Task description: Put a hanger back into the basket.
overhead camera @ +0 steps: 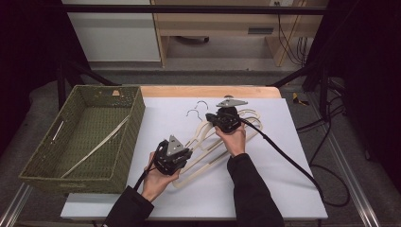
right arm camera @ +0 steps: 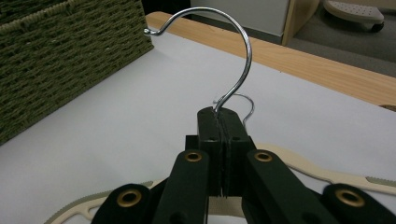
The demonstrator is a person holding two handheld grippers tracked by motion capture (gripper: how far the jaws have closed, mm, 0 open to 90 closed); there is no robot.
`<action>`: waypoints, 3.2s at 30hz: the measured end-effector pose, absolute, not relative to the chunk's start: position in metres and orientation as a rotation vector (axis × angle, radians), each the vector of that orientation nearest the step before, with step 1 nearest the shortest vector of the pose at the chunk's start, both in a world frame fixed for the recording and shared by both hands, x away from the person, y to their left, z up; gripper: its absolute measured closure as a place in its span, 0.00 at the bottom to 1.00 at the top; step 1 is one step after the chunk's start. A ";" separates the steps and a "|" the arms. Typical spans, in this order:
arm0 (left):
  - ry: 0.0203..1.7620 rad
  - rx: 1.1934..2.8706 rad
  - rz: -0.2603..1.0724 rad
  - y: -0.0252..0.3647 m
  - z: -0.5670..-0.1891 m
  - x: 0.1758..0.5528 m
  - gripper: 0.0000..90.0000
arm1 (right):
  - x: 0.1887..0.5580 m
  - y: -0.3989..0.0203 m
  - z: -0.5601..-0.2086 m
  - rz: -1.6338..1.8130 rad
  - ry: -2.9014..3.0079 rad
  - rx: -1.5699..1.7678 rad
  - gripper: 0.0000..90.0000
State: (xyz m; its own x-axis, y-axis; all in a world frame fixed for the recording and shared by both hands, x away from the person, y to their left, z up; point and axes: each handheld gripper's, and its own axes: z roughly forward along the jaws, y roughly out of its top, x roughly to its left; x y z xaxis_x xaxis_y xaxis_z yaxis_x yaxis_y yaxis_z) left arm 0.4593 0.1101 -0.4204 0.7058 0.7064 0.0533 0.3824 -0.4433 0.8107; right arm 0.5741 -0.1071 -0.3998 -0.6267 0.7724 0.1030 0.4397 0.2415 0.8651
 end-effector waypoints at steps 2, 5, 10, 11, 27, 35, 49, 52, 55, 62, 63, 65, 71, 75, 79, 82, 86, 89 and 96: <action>0.839 2.053 0.475 0.110 -0.417 0.463 0.69 | 0.568 -0.109 -0.401 1.337 2.179 1.098 1.00; 0.844 2.006 0.415 0.112 -0.411 0.471 0.59 | 0.564 -0.109 -0.402 1.329 2.188 1.071 1.00; 0.858 1.965 0.338 0.102 -0.407 0.491 0.41 | 0.554 -0.109 -0.404 1.367 2.182 1.031 1.00; 0.861 1.962 0.332 0.098 -0.407 0.494 0.40 | 0.552 -0.109 -0.403 1.367 2.180 1.021 1.00; 0.893 1.983 0.193 0.068 -0.415 0.515 0.87 | 0.535 -0.116 -0.396 1.419 2.165 0.953 1.00; 0.856 1.943 0.181 0.072 -0.407 0.503 0.95 | 0.514 -0.126 -0.381 1.488 2.145 0.924 0.95; 0.737 1.917 0.291 0.093 -0.379 0.469 0.95 | 0.451 -0.168 -0.358 1.562 2.069 0.870 0.43; 0.728 1.916 0.309 0.097 -0.373 0.465 0.95 | 0.444 -0.178 -0.358 1.576 2.046 0.891 0.37; 0.712 1.912 0.329 0.107 -0.361 0.457 0.95 | 0.434 -0.195 -0.362 1.586 2.012 0.942 0.24; 0.690 1.914 0.372 0.124 -0.340 0.446 0.95 | 0.423 -0.220 -0.371 1.590 1.987 1.015 0.12; 0.690 1.914 0.372 0.124 -0.340 0.446 0.95 | 0.423 -0.220 -0.371 1.590 1.987 1.015 0.12; 0.685 1.908 0.383 0.128 -0.333 0.443 0.95 | 0.421 -0.226 -0.373 1.585 1.973 1.033 0.10; 0.643 1.909 0.442 0.145 -0.301 0.436 0.95 | 0.413 -0.240 -0.376 1.581 1.935 1.066 0.08; 0.634 1.911 0.443 0.154 -0.289 0.435 0.95 | 0.411 -0.245 -0.377 1.567 1.930 1.066 0.07; 0.625 1.906 0.466 0.171 -0.268 0.435 0.95 | 0.409 -0.249 -0.378 1.560 1.914 1.077 0.06; 0.627 1.902 0.485 0.179 -0.261 0.436 0.95 | 0.408 -0.250 -0.378 1.560 1.915 1.080 0.05; 0.632 1.893 0.490 0.198 -0.250 0.439 0.95 | 0.406 -0.253 -0.379 1.555 1.918 1.078 0.05; 0.647 1.882 0.501 0.218 -0.242 0.443 0.95 | 0.405 -0.255 -0.380 1.560 1.915 1.077 0.04; 0.680 1.877 0.577 0.253 -0.230 0.452 0.95 | 0.406 -0.256 -0.384 1.528 1.931 1.089 0.04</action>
